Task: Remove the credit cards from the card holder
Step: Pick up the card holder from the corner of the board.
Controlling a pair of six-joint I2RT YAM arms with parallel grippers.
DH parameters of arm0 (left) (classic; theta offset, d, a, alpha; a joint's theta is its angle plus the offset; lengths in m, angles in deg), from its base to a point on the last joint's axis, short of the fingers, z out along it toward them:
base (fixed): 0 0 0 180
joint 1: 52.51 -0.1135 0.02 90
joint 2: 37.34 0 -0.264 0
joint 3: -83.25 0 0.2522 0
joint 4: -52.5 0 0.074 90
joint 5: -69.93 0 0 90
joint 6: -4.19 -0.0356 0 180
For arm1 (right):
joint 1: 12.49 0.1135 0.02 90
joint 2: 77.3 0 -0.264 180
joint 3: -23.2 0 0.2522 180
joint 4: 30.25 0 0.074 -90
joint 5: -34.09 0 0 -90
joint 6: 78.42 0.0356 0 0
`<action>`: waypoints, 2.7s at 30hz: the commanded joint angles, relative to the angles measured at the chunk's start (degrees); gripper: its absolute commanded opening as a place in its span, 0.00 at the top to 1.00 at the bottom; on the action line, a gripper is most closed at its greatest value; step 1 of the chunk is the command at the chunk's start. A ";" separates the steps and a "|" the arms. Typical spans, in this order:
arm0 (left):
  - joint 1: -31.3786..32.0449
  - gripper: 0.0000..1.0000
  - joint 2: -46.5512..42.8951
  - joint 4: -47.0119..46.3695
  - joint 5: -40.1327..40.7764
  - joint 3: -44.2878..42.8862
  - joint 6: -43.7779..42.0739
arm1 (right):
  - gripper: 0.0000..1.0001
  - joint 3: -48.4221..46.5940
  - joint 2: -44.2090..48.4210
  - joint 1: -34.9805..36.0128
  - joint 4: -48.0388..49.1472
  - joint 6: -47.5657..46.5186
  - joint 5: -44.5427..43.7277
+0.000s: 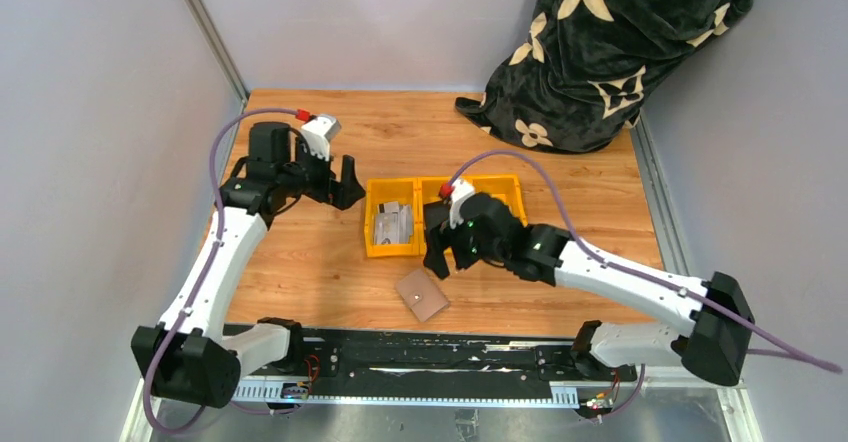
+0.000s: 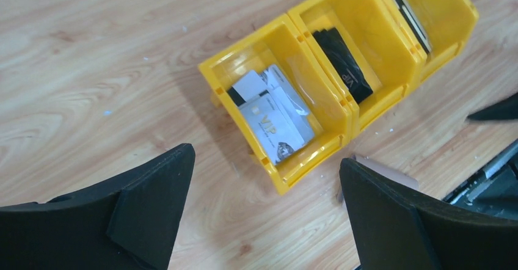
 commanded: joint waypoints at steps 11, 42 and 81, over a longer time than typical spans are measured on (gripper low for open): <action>-3.87 0.00 -8.57 12.02 -3.79 -5.91 -3.91 | 0.10 6.04 -14.12 16.80 7.90 1.48 -4.03; -3.87 0.00 -10.83 15.83 -9.95 -8.17 -2.13 | 0.28 9.81 -15.05 20.30 11.09 1.04 -18.70; -3.61 0.83 -10.84 15.75 -33.55 -3.70 12.45 | 0.26 -13.37 -8.85 21.11 25.26 -16.54 -16.48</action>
